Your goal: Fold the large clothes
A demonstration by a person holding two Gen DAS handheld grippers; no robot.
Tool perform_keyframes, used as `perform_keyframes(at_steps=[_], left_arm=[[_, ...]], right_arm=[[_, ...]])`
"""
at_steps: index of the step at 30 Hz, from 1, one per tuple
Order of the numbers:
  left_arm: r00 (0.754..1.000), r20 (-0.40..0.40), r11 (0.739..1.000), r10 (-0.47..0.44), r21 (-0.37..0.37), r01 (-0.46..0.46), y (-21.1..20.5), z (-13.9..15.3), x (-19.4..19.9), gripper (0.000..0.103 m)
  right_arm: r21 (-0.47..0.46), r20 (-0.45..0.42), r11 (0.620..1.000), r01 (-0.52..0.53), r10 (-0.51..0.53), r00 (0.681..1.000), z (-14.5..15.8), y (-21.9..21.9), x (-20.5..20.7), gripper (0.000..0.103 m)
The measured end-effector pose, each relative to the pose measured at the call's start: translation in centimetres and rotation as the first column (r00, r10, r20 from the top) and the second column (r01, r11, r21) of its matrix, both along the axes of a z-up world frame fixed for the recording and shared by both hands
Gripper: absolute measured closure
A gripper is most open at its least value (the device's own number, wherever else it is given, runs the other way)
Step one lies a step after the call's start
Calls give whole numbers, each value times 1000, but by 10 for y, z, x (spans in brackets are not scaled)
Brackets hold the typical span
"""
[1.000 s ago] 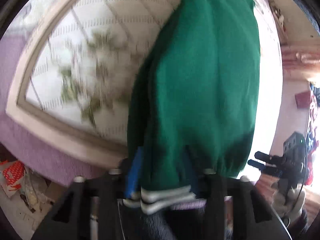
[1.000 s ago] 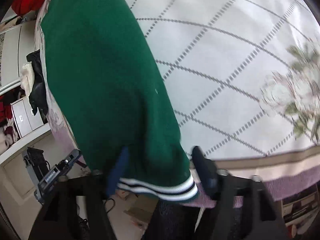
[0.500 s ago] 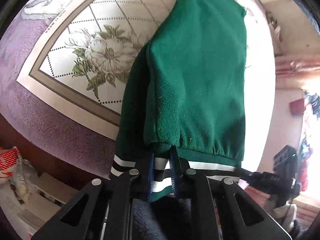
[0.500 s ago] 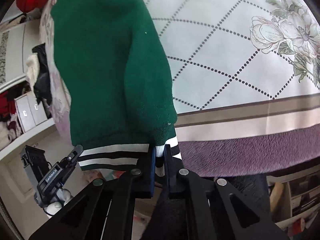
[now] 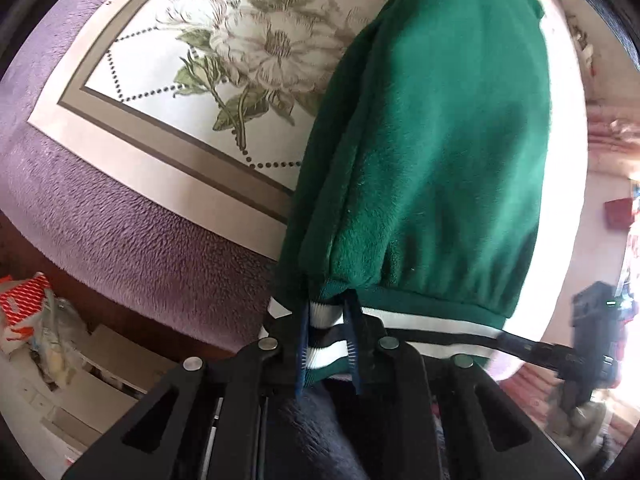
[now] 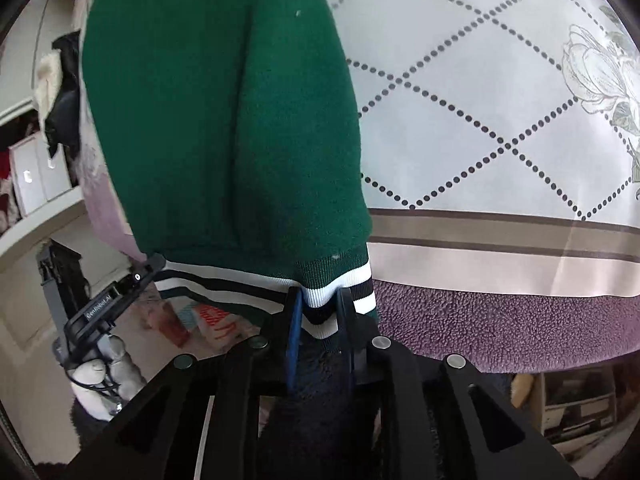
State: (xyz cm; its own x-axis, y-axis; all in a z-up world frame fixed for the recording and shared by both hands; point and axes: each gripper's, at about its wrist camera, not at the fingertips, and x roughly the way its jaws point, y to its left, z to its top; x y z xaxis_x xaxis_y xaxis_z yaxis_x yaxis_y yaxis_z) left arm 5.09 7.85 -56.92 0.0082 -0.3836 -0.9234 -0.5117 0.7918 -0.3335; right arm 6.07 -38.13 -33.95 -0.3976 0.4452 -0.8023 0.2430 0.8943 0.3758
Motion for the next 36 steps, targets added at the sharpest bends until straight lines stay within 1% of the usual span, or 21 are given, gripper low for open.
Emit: perform_keyframes(at_steps=[1, 2, 3, 4, 5, 7, 10, 14, 18, 19, 20, 21, 22, 25, 29, 31, 32, 33, 34, 35, 36], left_arm=[[1000, 16, 1000, 12, -19, -11, 20, 9, -15, 85], [999, 35, 999, 22, -33, -21, 23, 11, -16, 82], [999, 45, 999, 23, -41, -21, 26, 10, -16, 73], [999, 41, 999, 20, -26, -19, 31, 2, -17, 61], [999, 33, 1000, 21, -11, -21, 36, -6, -17, 59], [999, 41, 998, 28, -64, -26, 41, -27, -17, 59], [999, 54, 997, 4, -74, 0, 39, -44, -9, 55], [996, 84, 995, -15, -93, 23, 36, -57, 2, 53], [994, 113, 995, -13, -100, 25, 34, -58, 6, 53], [992, 125, 995, -17, -94, 29, 32, -54, 4, 54], [991, 136, 996, -20, -81, 31, 27, -51, 7, 54], [989, 144, 997, -19, -76, 31, 21, -48, 10, 62], [989, 145, 997, -16, -73, 26, 15, -42, 14, 71], [989, 150, 996, -1, -84, 14, 10, -28, 7, 83], [997, 74, 985, 17, -170, -4, 4, 15, -34, 84], [999, 3, 973, 48, -225, -46, 2, 51, -57, 84], [998, -7, 968, 68, -242, -68, 1, 70, -65, 84], [998, 5, 971, 59, -233, -56, 3, 93, -62, 84], [999, 25, 975, 48, -217, -42, 6, 105, -58, 84], [996, 82, 979, 43, -202, -26, 8, 134, -42, 84], [991, 129, 981, 41, -196, -15, 10, 151, -27, 83]], right_arm=[[9, 14, 1000, 4, -5, 1000, 2, -5, 0, 63], [15, 33, 1000, 7, -7, 999, 4, -8, 1, 39], [21, 51, 1000, 9, -11, 999, 5, -10, 1, 28], [45, 63, 999, 10, -13, 998, 1, -11, 2, 28], [65, 73, 998, 2, -7, 997, -6, -13, 2, 28], [89, 102, 996, -26, 17, 995, -19, -15, 5, 28], [191, 87, 982, -1, -16, 996, -46, -11, 2, 28], [329, 49, 940, 84, -106, 993, -67, 5, 2, 29], [360, 27, 924, 126, -145, 989, -73, 11, -3, 31], [348, 30, 930, 121, -140, 990, -72, 14, -3, 35], [337, 33, 934, 121, -140, 990, -71, 16, -4, 52], [340, 25, 928, 151, -170, 985, -69, 13, -7, 68], [348, 8, 918, 189, -204, 979, -66, 10, -10, 73], [340, -40, 907, 250, -252, 967, -46, 6, -19, 79], [340, -137, 910, 236, -200, 970, 11, 10, -53, 80], [346, -202, 907, 241, -178, 963, 45, 6, -74, 80], [362, -242, 895, 262, -181, 953, 65, 5, -82, 80], [371, -258, 888, 272, -182, 949, 81, 5, -85, 80], [387, -257, 880, 276, -184, 949, 99, 7, -82, 81], [403, -246, 869, 286, -198, 949, 114, 10, -75, 81], [419, -232, 855, 305, -224, 947, 127, 11, -62, 81]])
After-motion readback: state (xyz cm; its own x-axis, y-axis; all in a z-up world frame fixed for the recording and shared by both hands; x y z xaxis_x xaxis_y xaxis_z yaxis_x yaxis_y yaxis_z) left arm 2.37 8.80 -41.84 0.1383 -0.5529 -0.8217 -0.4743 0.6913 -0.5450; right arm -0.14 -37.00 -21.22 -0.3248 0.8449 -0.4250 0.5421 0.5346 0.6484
